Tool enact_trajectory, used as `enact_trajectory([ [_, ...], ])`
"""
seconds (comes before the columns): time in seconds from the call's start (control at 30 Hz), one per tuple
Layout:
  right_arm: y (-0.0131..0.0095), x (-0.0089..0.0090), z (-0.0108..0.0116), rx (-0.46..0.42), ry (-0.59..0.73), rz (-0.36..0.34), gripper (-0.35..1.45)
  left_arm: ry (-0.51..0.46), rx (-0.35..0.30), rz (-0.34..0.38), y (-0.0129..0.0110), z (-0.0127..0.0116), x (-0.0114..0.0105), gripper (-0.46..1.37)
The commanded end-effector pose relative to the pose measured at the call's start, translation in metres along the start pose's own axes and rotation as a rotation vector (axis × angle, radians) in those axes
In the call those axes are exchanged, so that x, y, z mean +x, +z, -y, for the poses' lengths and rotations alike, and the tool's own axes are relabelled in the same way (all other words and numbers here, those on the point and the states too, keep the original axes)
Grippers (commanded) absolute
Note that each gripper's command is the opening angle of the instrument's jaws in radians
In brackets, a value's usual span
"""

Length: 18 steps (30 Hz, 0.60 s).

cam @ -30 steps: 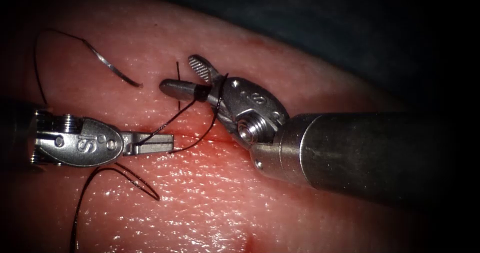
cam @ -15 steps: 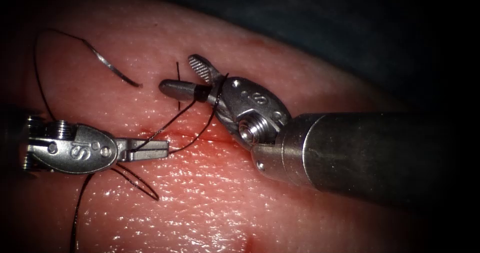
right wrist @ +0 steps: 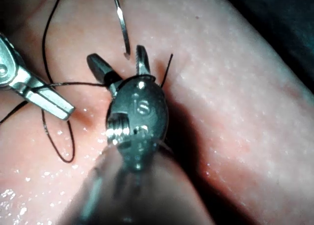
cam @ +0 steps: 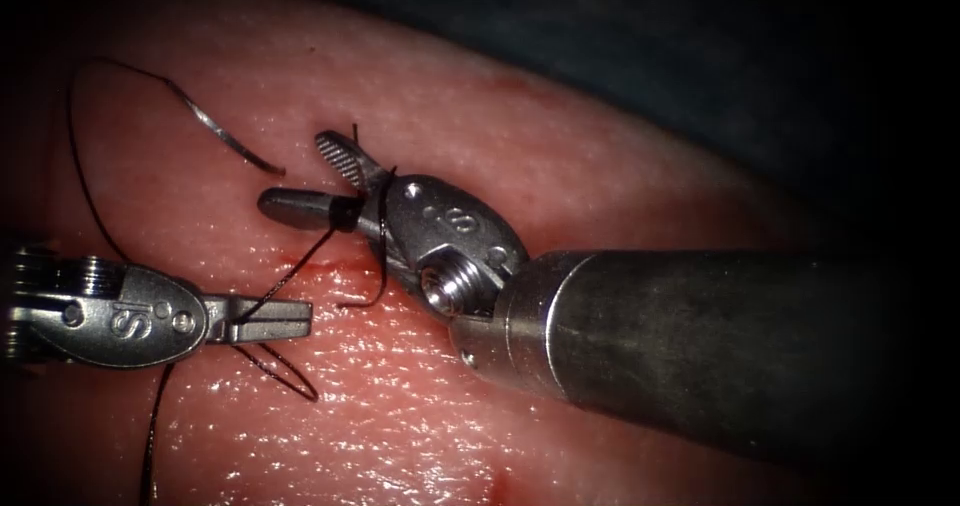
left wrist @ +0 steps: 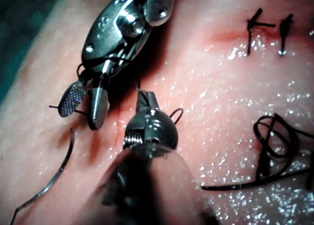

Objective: Wound Closure
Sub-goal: Finish wraping the suture twice counter-clockwise around the right gripper.

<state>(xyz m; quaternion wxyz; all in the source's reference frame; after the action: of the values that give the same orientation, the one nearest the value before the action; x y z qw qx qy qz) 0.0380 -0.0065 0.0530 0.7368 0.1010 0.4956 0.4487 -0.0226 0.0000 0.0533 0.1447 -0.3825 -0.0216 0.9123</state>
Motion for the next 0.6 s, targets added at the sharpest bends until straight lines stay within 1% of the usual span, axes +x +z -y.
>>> enact_trajectory([
  [0.03, 0.0, -0.0001, -0.0001, 0.016, -0.042, 0.015, 1.11, 0.005, -0.005, 0.007, -0.0002, 0.0001, 0.0, -0.35],
  [0.1, 0.0, -0.0001, 0.0, 0.033, -0.062, 0.032, 1.03, 0.013, -0.001, 0.018, -0.0005, 0.0001, 0.0002, -0.35],
  [0.17, -0.0001, -0.0002, 0.0, 0.054, -0.1, 0.058, 0.5, 0.021, 0.003, 0.03, -0.0009, 0.0001, 0.0004, -0.35],
  [0.2, -0.0002, -0.0003, 0.0001, 0.066, -0.119, 0.07, 0.0, 0.024, 0.004, 0.034, -0.001, 0.0001, 0.0005, -0.35],
  [0.23, -0.0004, -0.0003, 0.0002, 0.082, -0.133, 0.086, -0.35, 0.026, 0.005, 0.037, -0.0011, 0.0001, 0.0006, -0.35],
  [0.4, -0.0006, -0.0004, 0.0006, 0.123, -0.276, 0.124, -0.35, 0.046, 0.004, 0.051, -0.0014, 0.0006, 0.0014, -0.35],
  [0.43, -0.0007, -0.0004, 0.0007, 0.156, -0.304, 0.125, -0.35, 0.05, 0.002, 0.054, -0.0015, 0.0011, 0.0017, -0.35],
  [0.47, -0.0007, -0.0005, 0.0007, 0.159, -0.304, 0.124, -0.35, 0.054, 0.001, 0.055, -0.0015, 0.0012, 0.0018, -0.35],
  [0.53, -0.0008, -0.0005, 0.0009, 0.208, -0.334, 0.122, -0.35, 0.06, -0.001, 0.059, -0.0015, 0.0018, 0.0022, -0.35],
  [0.6, -0.001, -0.0006, 0.0011, 0.274, -0.342, 0.119, -0.35, 0.07, -0.001, 0.06, -0.0015, 0.0022, 0.0025, -0.35],
])
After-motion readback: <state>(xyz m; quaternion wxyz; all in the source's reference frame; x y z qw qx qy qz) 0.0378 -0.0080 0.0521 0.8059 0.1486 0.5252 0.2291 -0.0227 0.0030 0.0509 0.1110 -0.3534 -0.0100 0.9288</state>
